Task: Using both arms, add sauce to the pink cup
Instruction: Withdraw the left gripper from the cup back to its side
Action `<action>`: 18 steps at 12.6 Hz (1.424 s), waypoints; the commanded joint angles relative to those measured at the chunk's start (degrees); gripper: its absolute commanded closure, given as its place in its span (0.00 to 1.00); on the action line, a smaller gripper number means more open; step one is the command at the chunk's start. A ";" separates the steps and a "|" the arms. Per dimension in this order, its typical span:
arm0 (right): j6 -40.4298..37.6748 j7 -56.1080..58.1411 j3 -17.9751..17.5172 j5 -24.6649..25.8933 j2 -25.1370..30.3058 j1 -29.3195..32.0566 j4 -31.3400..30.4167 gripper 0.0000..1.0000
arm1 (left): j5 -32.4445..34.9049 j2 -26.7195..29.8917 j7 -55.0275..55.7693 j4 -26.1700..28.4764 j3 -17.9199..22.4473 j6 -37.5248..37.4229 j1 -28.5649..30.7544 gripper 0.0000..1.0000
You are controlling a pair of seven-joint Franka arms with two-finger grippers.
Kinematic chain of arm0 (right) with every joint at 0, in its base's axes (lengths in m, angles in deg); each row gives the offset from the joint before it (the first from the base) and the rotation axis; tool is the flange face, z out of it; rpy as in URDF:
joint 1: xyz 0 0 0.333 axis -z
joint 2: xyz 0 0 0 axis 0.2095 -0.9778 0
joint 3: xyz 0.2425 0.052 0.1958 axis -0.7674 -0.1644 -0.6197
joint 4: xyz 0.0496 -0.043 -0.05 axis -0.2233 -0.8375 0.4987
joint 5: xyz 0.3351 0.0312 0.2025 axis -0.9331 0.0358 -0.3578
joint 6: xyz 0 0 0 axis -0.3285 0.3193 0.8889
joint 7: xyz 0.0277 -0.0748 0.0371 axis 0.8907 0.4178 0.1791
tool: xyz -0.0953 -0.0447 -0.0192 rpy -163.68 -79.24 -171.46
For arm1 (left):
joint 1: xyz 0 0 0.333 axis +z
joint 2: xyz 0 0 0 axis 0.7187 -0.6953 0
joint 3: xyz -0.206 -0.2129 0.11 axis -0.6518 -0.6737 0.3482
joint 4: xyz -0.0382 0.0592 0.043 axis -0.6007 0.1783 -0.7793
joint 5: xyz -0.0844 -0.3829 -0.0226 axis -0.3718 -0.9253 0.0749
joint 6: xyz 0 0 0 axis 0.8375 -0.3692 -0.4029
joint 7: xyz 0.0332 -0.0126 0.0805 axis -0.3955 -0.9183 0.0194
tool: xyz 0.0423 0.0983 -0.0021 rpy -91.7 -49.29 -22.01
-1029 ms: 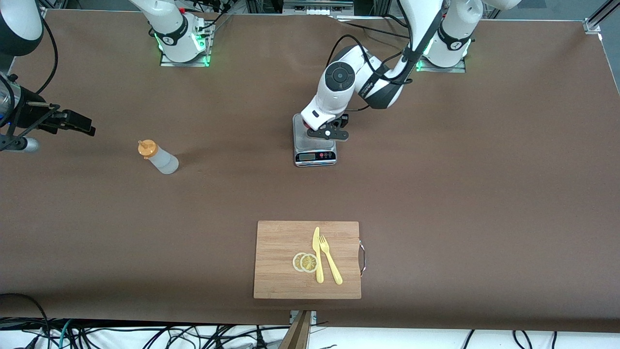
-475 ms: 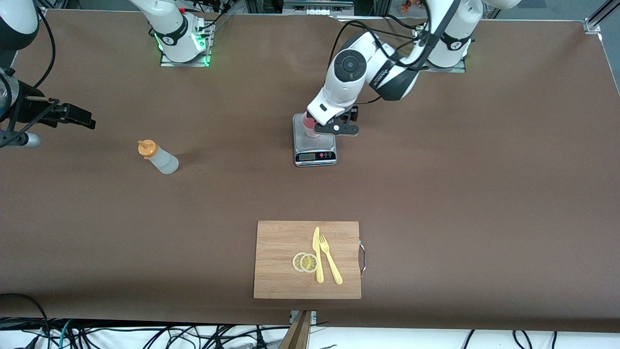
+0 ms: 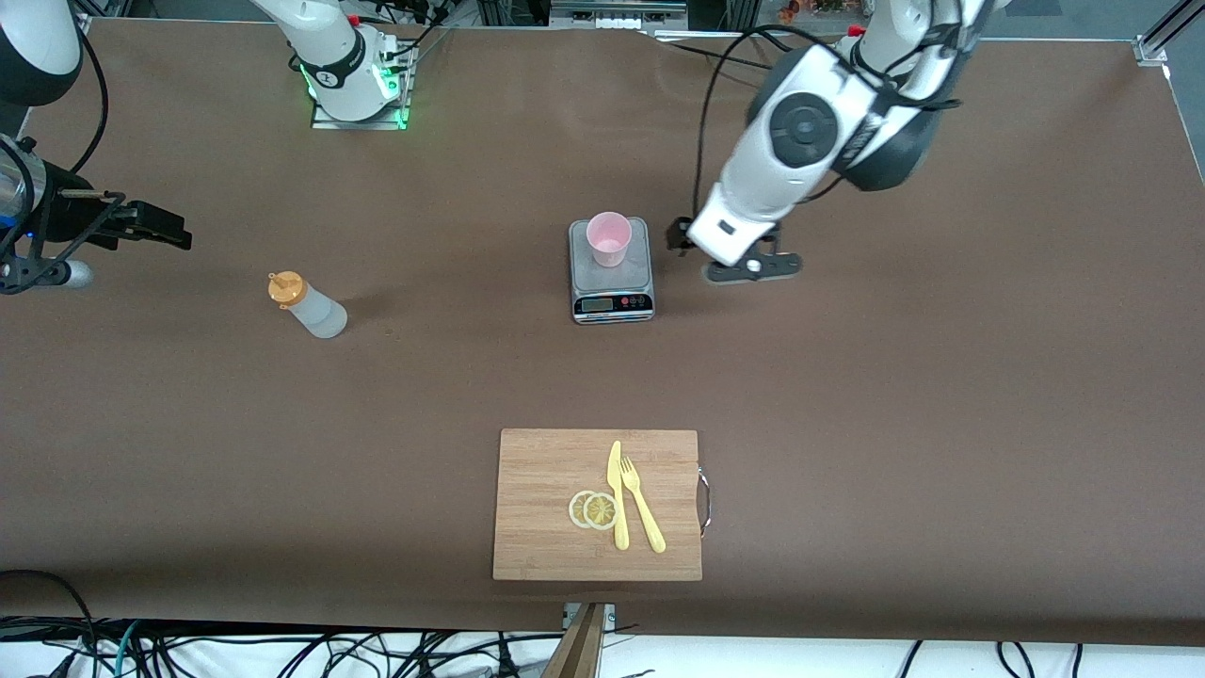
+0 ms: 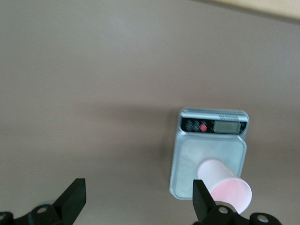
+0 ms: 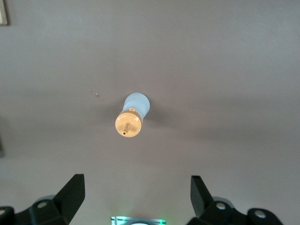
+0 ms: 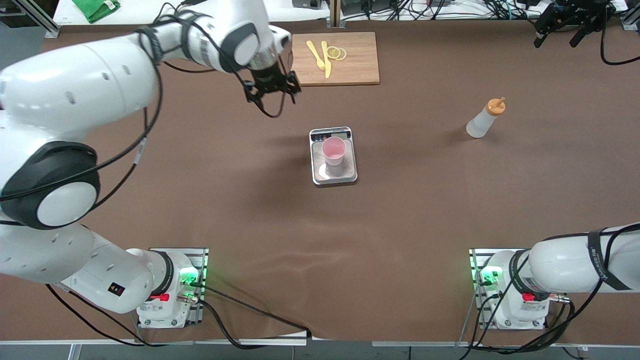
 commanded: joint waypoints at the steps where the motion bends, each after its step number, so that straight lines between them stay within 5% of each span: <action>1: -1.18 6.21 0.00 0.31 -0.12 0.20 0.10 0.00 | 1.14 4.83 -4.71 0.43 -0.76 -4.77 7.45 0.00; 6: -0.13 26.49 2.19 -0.65 -0.12 0.38 -1.05 0.00 | 2.10 9.84 -17.88 -0.53 -0.41 -13.91 19.84 0.00; 9: 0.05 37.56 5.09 -4.77 -1.17 0.55 -1.22 0.00 | 8.43 9.94 -23.52 -5.61 0.82 -20.24 23.72 0.00; 14: -0.74 63.30 13.61 -20.84 -7.48 1.08 -1.49 0.00 | 13.95 8.71 -28.46 -13.61 1.00 -25.61 26.55 0.00; 18: -2.75 81.95 13.89 -29.11 -13.37 5.64 -1.49 0.00 | 16.09 5.73 -28.63 -19.68 0.21 -25.88 28.65 0.00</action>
